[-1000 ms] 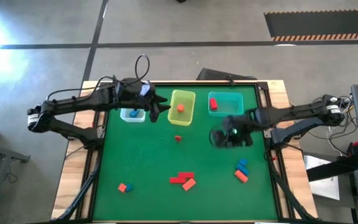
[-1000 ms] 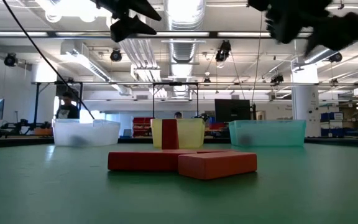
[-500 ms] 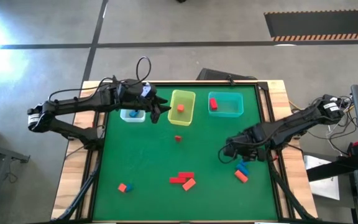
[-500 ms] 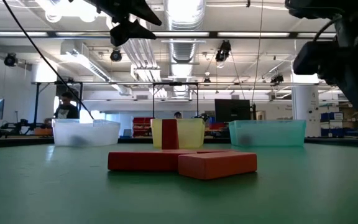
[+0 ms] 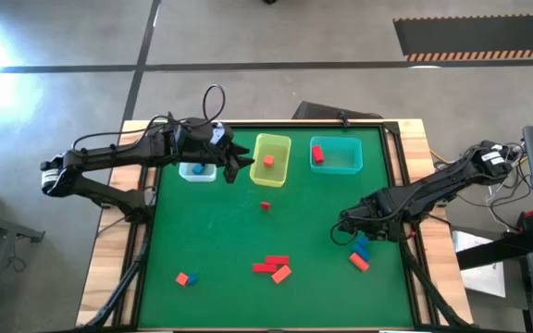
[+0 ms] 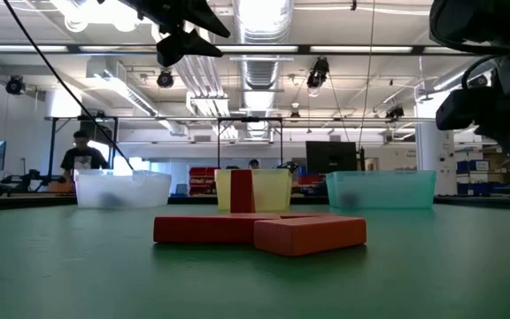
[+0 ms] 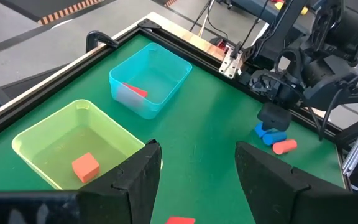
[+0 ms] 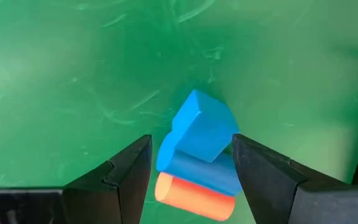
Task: Sort & place blocks by color
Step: Put the blue block into the white bin, then put the red block into the blue bin
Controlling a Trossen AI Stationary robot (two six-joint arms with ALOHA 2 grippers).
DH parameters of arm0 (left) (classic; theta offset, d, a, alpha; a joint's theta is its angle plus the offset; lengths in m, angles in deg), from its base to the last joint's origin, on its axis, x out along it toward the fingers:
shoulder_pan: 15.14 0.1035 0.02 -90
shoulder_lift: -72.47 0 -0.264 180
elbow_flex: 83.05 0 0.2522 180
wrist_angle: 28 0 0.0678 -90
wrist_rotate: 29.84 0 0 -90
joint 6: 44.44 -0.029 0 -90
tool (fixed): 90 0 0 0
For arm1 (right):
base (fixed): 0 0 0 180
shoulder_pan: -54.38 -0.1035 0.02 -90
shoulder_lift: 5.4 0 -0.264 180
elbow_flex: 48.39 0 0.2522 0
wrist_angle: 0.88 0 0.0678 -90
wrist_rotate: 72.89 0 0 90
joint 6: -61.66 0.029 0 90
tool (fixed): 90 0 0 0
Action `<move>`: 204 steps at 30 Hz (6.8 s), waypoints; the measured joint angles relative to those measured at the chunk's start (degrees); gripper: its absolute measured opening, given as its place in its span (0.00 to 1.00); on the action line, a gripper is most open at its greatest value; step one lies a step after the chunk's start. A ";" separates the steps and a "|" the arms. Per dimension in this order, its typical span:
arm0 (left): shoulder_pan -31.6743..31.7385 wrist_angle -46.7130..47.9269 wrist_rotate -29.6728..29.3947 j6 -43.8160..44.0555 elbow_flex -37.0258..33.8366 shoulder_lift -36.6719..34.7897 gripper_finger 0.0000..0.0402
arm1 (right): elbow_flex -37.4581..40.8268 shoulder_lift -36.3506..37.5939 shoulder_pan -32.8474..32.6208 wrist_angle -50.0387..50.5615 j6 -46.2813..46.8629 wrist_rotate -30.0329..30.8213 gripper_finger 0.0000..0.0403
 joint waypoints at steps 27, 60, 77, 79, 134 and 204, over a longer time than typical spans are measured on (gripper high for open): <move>0.09 0.02 -0.04 -0.02 -0.02 0.00 0.47 | 6.04 0.13 -2.22 -7.64 4.04 1.30 0.30; -5.44 -19.22 10.90 -6.49 -0.07 0.00 0.47 | 0.42 4.89 16.61 -81.38 -58.39 14.31 0.30; -8.15 -24.83 6.94 -10.74 -0.07 6.53 0.61 | 0.47 -2.72 25.24 -99.56 -50.32 1.01 0.30; -8.17 -28.61 6.95 -10.99 -0.07 8.21 0.62 | 0.30 -3.94 25.23 -100.27 -49.39 0.91 0.30; 11.69 24.78 -15.02 -4.11 -1.03 2.11 0.30 | -2.09 -1.33 31.03 -96.79 -42.20 -0.43 0.57; -10.43 2.62 -2.45 21.05 -3.96 -4.51 0.56 | -21.43 -3.53 24.94 -29.73 -71.74 7.05 0.56</move>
